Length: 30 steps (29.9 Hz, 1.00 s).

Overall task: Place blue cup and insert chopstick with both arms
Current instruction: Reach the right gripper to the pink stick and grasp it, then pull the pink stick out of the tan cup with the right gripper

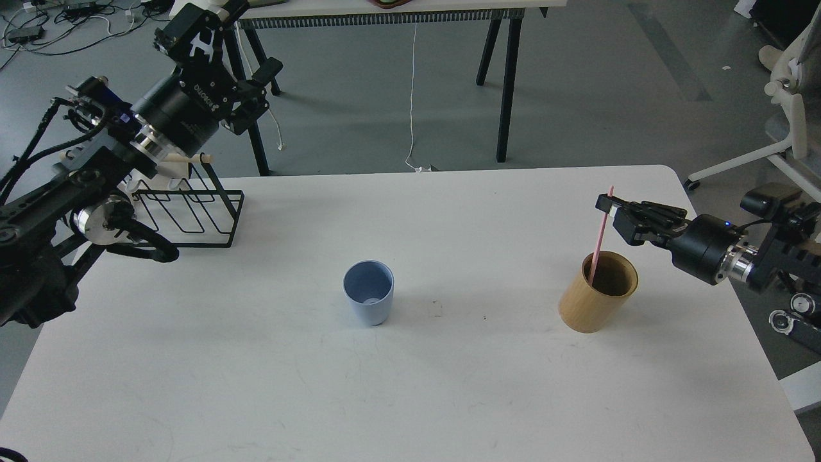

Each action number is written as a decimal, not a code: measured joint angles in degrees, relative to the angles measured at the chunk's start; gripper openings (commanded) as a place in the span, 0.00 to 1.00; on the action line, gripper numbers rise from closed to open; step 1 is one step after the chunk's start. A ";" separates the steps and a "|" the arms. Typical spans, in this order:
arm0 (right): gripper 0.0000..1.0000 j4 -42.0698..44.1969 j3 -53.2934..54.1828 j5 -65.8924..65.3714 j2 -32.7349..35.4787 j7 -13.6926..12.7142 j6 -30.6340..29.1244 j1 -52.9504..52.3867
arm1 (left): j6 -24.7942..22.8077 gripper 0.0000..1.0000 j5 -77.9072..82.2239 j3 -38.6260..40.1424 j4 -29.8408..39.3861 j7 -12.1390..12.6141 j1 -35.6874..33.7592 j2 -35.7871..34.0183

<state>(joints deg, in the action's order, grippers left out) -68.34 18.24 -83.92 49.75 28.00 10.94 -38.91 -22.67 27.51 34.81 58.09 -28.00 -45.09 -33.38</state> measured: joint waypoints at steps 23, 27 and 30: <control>0.00 -6.45 2.26 1.62 0.36 0.00 -7.64 -21.10 | -0.30 0.96 -0.17 0.19 -5.68 0.00 0.14 -0.09; 0.00 -5.46 0.52 1.43 -6.75 0.00 -8.09 -23.73 | -0.53 0.97 -0.39 0.57 -8.33 0.00 0.73 -0.73; 0.00 -3.17 -2.24 1.23 -12.00 0.00 -8.11 -26.00 | -0.60 0.97 -0.43 0.63 -10.33 0.00 0.78 -0.97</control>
<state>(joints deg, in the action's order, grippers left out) -71.51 16.00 -82.69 37.74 28.00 2.83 -64.92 -23.27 27.08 35.44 47.76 -28.00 -44.30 -34.36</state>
